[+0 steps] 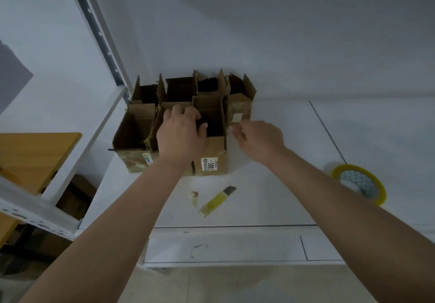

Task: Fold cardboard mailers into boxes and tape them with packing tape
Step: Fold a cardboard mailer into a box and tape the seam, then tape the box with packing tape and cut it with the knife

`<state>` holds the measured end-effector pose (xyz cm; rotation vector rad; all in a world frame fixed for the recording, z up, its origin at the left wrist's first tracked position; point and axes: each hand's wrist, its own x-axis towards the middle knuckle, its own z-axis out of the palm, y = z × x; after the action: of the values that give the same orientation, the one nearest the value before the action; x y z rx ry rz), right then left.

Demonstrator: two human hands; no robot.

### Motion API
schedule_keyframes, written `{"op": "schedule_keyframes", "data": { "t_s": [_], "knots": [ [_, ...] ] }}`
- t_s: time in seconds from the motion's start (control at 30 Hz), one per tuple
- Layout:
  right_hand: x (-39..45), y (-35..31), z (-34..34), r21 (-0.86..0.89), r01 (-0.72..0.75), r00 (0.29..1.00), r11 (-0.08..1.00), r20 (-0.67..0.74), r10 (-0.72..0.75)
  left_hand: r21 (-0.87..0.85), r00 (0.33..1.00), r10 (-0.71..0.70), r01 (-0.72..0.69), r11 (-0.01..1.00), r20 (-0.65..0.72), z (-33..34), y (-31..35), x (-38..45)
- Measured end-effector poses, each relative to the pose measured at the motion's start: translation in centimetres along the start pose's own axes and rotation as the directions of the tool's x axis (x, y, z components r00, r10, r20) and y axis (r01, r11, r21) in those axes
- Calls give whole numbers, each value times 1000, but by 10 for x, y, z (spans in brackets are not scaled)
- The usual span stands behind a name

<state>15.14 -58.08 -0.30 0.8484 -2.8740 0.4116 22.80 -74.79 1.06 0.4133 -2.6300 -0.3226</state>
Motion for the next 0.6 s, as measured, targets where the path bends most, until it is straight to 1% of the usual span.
{"op": "schedule_keyframes", "data": {
  "t_s": [0.1,0.2,0.3,0.4,0.5,0.6],
  "knots": [
    [-12,15,-4,-57,1,999,998,-53,-4,-22,995,103,-103,994,-17,1,20,1],
    [-26,34,-11,-99,-45,996,994,-81,37,-26,970,244,-245,969,-16,8,45,1],
    [-44,58,-17,-161,-133,987,978,-106,117,-51,925,380,-378,924,20,20,74,-1],
    [-67,84,-22,-224,-244,966,943,-143,216,-132,870,489,-479,868,56,36,106,-6],
    [-96,115,-28,-234,-334,940,913,-150,305,-198,809,581,-557,806,88,54,140,-12],
    [-121,147,-36,-239,-405,912,883,-169,373,-235,756,644,-610,757,113,68,178,-22]
  ]
}}
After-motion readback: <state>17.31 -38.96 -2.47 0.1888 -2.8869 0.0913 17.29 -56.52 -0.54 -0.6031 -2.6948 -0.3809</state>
